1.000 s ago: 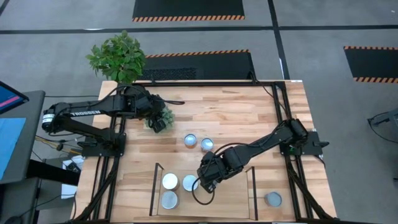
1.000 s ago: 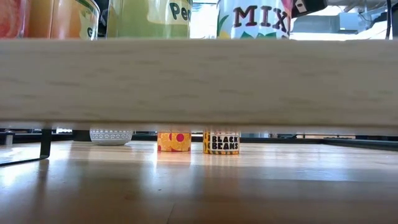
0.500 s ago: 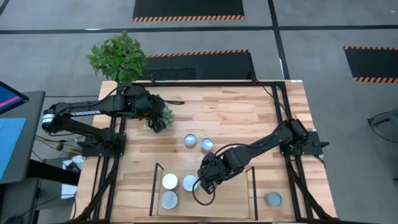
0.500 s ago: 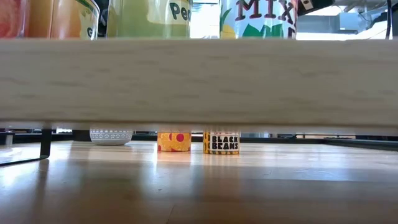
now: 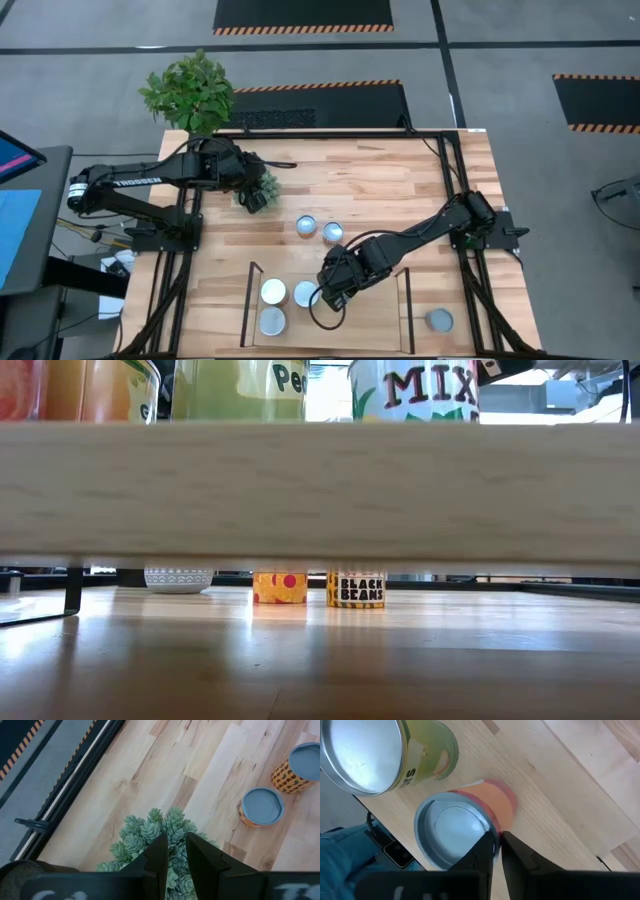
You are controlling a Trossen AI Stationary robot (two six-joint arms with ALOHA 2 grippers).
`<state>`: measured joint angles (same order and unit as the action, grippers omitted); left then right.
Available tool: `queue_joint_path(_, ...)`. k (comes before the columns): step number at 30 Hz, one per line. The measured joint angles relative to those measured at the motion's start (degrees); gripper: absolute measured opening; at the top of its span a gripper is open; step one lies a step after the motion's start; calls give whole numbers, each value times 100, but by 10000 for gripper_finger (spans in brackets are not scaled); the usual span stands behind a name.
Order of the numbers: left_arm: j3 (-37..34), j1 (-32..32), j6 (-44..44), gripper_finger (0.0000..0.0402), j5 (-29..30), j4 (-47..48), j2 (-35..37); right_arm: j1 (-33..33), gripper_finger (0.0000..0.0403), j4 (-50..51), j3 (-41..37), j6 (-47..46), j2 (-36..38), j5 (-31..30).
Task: Pick and place cans onto a shelf
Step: Put the canned mixed fruit on the shelf, then put the canned black beans on the shelf
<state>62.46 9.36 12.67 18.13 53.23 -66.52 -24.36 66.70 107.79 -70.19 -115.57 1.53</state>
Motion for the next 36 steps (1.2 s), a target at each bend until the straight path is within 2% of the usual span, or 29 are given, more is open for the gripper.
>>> queue_joint_path(13,0,-1,-2,59,0,0,0,0,107,14,2,11,0,-176)
queue_joint_path(19,0,-1,2,59,0,0,-2,7,107,304,-3,-30,193,-320)
queue_joint_path(24,0,-1,31,59,2,-2,-2,56,108,841,2,5,394,-745)
queue_joint_path(28,-2,-1,44,59,2,-2,-4,242,108,1062,2,507,400,-1100)
queue_joint_path(36,-1,-1,312,59,-98,-14,-4,912,108,1050,-16,2266,400,-1071)
